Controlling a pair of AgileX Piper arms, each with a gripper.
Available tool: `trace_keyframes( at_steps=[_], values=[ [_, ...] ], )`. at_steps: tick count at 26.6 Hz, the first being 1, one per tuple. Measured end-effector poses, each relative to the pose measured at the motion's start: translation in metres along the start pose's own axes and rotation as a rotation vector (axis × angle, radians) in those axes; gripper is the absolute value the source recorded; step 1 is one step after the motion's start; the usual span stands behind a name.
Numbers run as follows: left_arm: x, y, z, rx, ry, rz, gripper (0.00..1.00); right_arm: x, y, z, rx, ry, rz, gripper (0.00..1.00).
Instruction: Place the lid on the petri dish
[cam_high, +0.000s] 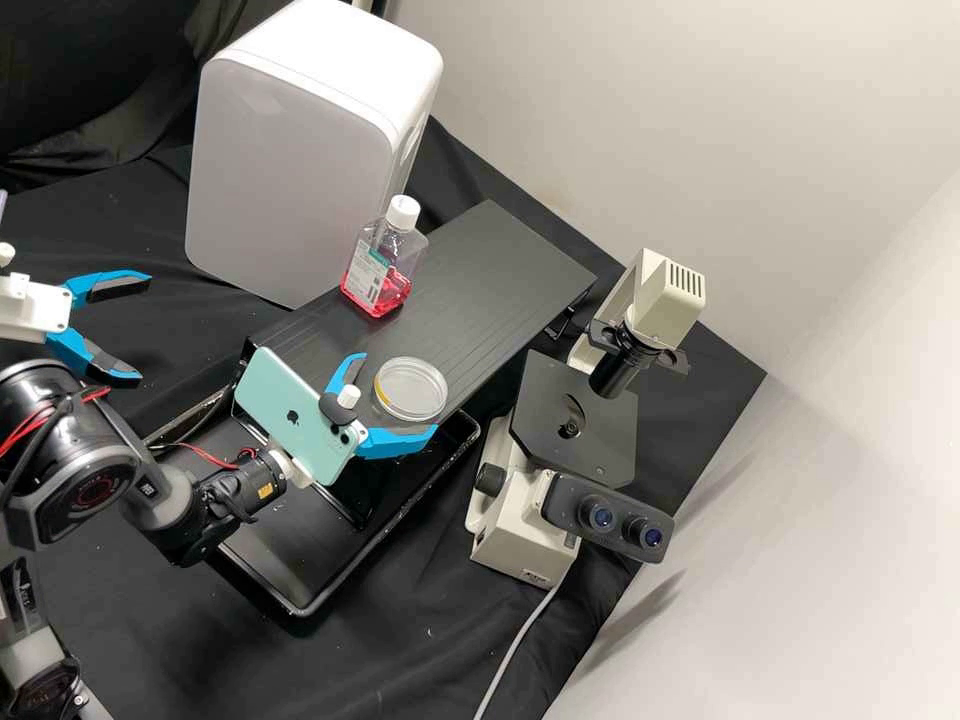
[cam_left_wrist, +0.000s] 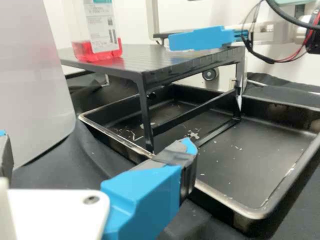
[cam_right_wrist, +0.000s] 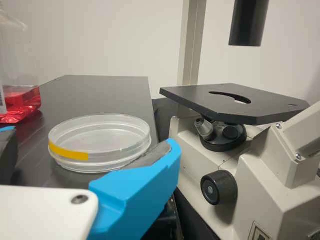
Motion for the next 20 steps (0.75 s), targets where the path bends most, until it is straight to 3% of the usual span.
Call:
trace_keyframes(
  at_steps=[1,5,9,12,15,20],
  values=[
    [-0.001,0.0025,0.0,0.004,-0.002,0.012,1.0,-0.002,0.0,-0.001,-0.002,0.001,0.001,1.0],
    [-0.006,0.009,0.0,-0.013,0.024,0.047,1.0,-0.01,0.001,-0.002,-0.026,-0.003,0.006,1.0],
    [-0.007,0.0111,-0.001,-0.017,0.03,0.058,1.0,-0.02,-0.003,-0.003,-0.059,-0.028,0.005,1.0],
    [-0.007,0.0122,-0.001,-0.02,0.034,0.064,1.0,-0.029,-0.004,-0.004,-0.051,-0.051,0.023,1.0],
    [-0.008,0.0127,-0.001,-0.02,0.034,0.066,1.0,-0.038,-0.005,-0.004,-0.047,-0.058,0.017,1.0],
    [-0.008,0.0127,-0.001,-0.02,0.034,0.066,1.0,-0.049,-0.006,-0.001,0.017,-0.069,0.009,1.0]
  ],
)
